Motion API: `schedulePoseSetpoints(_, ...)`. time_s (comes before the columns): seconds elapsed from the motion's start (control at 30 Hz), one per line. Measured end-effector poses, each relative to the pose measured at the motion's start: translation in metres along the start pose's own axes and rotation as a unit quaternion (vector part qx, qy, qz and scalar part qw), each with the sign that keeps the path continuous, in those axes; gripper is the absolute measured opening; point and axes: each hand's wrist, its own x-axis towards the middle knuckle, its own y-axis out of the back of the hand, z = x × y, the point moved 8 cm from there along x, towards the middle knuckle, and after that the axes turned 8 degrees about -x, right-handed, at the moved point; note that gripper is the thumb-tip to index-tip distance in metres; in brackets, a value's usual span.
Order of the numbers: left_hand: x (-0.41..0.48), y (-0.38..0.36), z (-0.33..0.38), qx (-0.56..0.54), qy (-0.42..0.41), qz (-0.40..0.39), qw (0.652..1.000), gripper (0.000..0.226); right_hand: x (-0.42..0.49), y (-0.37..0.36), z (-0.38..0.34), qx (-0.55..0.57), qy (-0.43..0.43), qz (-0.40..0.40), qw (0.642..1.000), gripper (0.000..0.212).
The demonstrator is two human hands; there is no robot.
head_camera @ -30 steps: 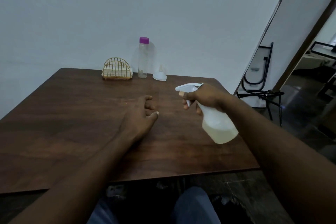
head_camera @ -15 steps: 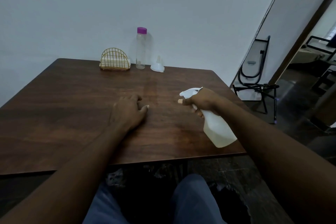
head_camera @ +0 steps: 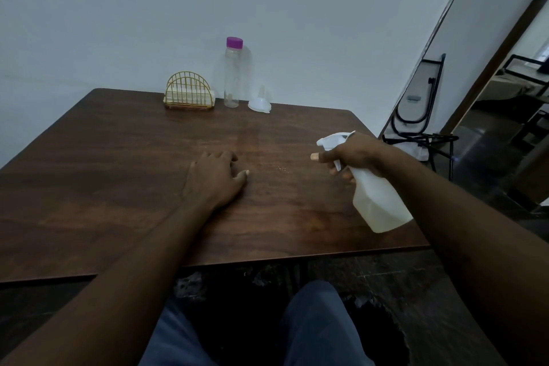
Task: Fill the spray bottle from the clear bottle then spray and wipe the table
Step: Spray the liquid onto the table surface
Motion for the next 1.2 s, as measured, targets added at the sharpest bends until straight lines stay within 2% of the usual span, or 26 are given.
schedulePoseSetpoints(0.3, -0.003, 0.005, -0.001, -0.016, 0.008, 0.011, 1.000, 0.047, 0.003, 0.022, 0.023, -0.096, -0.020, 0.062, 0.993, 0.049)
schedulePoseSetpoints(0.43, -0.003, 0.006, -0.002, -0.032, 0.012, 0.012, 0.999, 0.046, -0.001, 0.013, 0.029, -0.071, -0.014, 0.034, 0.997, 0.057)
schedulePoseSetpoints(0.5, -0.004, 0.008, -0.003, -0.043, 0.015, 0.017, 0.999, 0.044, -0.005, 0.003, 0.024, -0.051, -0.007, -0.003, 0.999, 0.053)
schedulePoseSetpoints(0.57, -0.004, 0.010, -0.006, -0.064, 0.027, 0.025, 0.997, 0.043, -0.011, -0.010, 0.010, -0.020, 0.019, -0.043, 0.999, 0.039)
schedulePoseSetpoints(0.63, -0.005, 0.015, -0.010, -0.098, 0.047, 0.042, 0.993, 0.040, -0.020, -0.024, -0.008, -0.019, 0.046, -0.071, 0.996, 0.012)
schedulePoseSetpoints(0.8, -0.011, 0.029, -0.023, -0.138, 0.105, 0.093, 0.981, 0.020, -0.029, -0.057, -0.054, -0.024, 0.095, -0.092, 0.991, 0.016)
schedulePoseSetpoints(0.87, -0.013, 0.034, -0.031, -0.129, 0.130, 0.099, 0.978, 0.023, -0.029, -0.066, -0.067, -0.028, 0.103, -0.087, 0.990, 0.015)
schedulePoseSetpoints(1.0, -0.019, 0.046, -0.050, -0.121, 0.177, 0.124, 0.969, 0.033, -0.025, -0.075, -0.076, -0.067, 0.089, -0.059, 0.992, 0.037)
schedulePoseSetpoints(1.07, -0.021, 0.051, -0.058, -0.125, 0.190, 0.131, 0.965, 0.035, -0.024, -0.076, -0.074, -0.095, 0.080, -0.049, 0.991, 0.041)
schedulePoseSetpoints(1.13, -0.021, 0.054, -0.064, -0.123, 0.195, 0.134, 0.964, 0.036, -0.023, -0.073, -0.070, -0.091, 0.074, -0.040, 0.992, 0.040)
schedulePoseSetpoints(1.2, -0.021, 0.054, -0.066, -0.122, 0.194, 0.136, 0.964, 0.036, -0.020, -0.068, -0.066, -0.071, 0.077, -0.034, 0.994, 0.048)
